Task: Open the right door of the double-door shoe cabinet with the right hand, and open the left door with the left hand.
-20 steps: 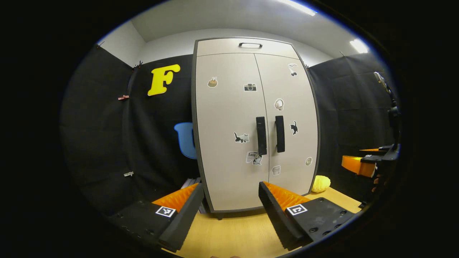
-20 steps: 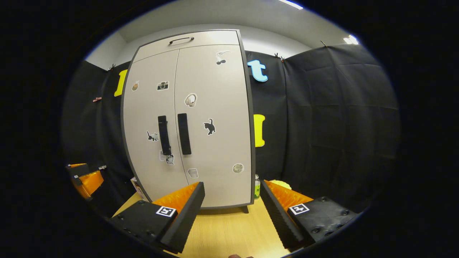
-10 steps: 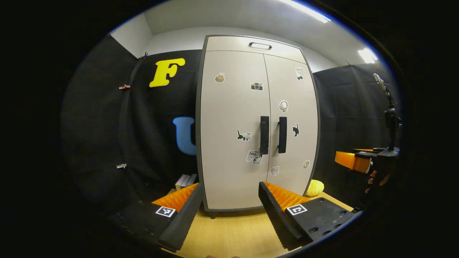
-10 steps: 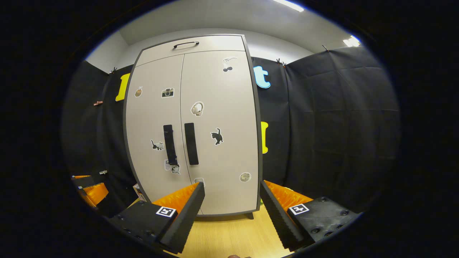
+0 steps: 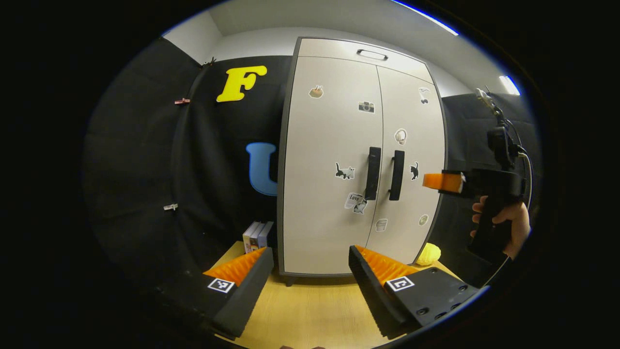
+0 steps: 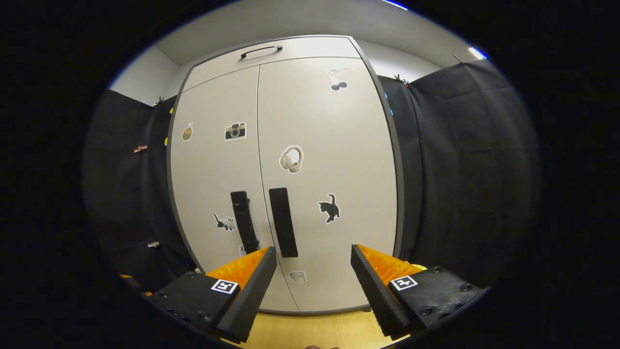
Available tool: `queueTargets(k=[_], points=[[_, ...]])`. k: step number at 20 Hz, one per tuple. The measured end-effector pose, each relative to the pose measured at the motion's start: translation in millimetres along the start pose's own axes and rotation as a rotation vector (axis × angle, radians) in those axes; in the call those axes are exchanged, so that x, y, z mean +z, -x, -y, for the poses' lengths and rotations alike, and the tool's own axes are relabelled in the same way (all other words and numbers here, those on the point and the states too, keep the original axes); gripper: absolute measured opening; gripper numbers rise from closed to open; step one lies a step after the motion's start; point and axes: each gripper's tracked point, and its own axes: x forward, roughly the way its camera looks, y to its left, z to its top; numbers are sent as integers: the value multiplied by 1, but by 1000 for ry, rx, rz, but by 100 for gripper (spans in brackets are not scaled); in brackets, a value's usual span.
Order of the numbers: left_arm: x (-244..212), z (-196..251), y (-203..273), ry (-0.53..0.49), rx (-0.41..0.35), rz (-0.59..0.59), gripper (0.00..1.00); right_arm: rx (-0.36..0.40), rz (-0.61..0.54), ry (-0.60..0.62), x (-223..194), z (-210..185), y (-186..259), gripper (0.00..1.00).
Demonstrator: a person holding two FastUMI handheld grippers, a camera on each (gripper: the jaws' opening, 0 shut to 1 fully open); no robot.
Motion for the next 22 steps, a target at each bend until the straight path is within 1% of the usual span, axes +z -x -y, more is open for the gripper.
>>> queueTargets(k=[6, 9, 14, 18, 19, 21, 22], points=[[6, -19, 1, 18, 57, 9, 95, 31, 33, 58, 17, -29, -54, 98], [8, -25, 2, 23, 74, 14, 95, 35, 30, 80, 15, -38, -73, 98], [6, -36, 2, 36, 110, 17, 95, -6, -6, 77, 1, -31, -99, 97], [3, -43, 3, 66, 134, 9, 95, -17, -36, 65, -9, -27, -110, 97], [3, -44, 4, 73, 139, 11, 95, -14, -38, 63, -10, -27, -112, 90], [6, -46, 5, 76, 147, 21, 95, -2, -50, 47, -13, -31, -113, 80], [7, -47, 6, 73, 152, 26, 95, 5, -63, 38, -16, -34, -114, 77]])
